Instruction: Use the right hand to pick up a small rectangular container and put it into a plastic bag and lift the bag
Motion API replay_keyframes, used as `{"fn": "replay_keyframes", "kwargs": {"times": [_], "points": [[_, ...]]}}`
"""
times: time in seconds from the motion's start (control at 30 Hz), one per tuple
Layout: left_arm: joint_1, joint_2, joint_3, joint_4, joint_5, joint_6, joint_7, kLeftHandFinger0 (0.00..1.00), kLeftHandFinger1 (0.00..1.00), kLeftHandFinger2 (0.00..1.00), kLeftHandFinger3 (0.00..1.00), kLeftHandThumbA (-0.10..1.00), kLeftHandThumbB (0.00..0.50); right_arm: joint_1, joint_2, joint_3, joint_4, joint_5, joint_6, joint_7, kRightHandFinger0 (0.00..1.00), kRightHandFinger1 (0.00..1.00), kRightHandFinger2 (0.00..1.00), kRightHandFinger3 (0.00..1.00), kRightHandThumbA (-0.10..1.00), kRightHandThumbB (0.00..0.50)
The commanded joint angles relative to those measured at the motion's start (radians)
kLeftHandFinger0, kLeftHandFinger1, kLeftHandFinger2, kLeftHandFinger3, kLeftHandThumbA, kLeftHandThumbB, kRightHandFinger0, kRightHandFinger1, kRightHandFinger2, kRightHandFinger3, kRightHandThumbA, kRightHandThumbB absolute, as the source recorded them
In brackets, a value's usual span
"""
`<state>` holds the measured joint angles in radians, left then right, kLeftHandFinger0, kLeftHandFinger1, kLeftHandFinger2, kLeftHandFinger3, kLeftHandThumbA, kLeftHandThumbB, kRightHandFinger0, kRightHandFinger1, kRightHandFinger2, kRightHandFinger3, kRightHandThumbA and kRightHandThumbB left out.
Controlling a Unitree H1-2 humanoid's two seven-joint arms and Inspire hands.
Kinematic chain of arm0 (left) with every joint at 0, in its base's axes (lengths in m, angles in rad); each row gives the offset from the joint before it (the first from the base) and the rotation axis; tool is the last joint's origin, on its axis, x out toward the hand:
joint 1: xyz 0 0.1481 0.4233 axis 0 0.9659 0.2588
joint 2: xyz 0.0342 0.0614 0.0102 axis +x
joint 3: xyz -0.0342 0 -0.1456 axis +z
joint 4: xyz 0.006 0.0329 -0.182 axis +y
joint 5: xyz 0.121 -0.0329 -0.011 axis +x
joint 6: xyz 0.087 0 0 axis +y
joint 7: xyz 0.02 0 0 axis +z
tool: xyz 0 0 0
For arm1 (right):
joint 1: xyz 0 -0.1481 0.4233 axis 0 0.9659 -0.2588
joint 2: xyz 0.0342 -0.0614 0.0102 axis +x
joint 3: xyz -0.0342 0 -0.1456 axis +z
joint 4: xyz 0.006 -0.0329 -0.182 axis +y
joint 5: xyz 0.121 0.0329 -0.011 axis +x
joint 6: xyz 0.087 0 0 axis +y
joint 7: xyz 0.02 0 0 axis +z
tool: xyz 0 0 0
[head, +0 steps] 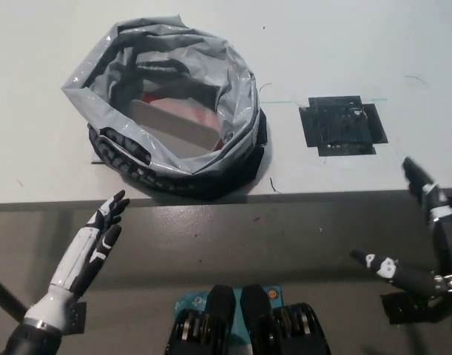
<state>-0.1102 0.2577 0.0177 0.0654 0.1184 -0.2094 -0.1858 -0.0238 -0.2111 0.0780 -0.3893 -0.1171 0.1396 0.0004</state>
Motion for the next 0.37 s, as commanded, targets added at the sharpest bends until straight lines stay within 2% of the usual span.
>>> {"fn": "replay_keyframes", "kwargs": {"times": [0.0,0.03,0.1,0.33], "points": [[0.047,0.0,0.007,-0.035,-0.058,-0.021,-0.003,1.0,1.0,1.0,1.0,1.0,0.374,0.027,0.057,-0.002,0.235,0.043,-0.341,-0.029,1.0,1.0,1.0,1.0,1.0,0.204],[0.055,0.0,0.004,-0.034,-0.055,-0.024,-0.003,1.0,1.0,1.0,1.0,1.0,0.374,0.036,0.057,-0.002,0.257,0.042,-0.353,-0.024,1.0,1.0,1.0,1.0,1.0,0.226],[0.06,-0.001,0.0,-0.035,-0.046,-0.028,-0.001,1.0,1.0,1.0,1.0,1.0,0.378,0.042,0.058,0.0,0.28,0.028,-0.372,-0.025,1.0,1.0,1.0,1.0,1.0,0.238],[0.076,-0.007,-0.005,-0.037,-0.053,-0.028,-0.006,1.0,1.0,1.0,1.0,1.0,0.364,0.054,0.063,0.014,0.311,0.002,-0.41,-0.017,1.0,1.0,1.0,1.0,1.0,0.213]]}}
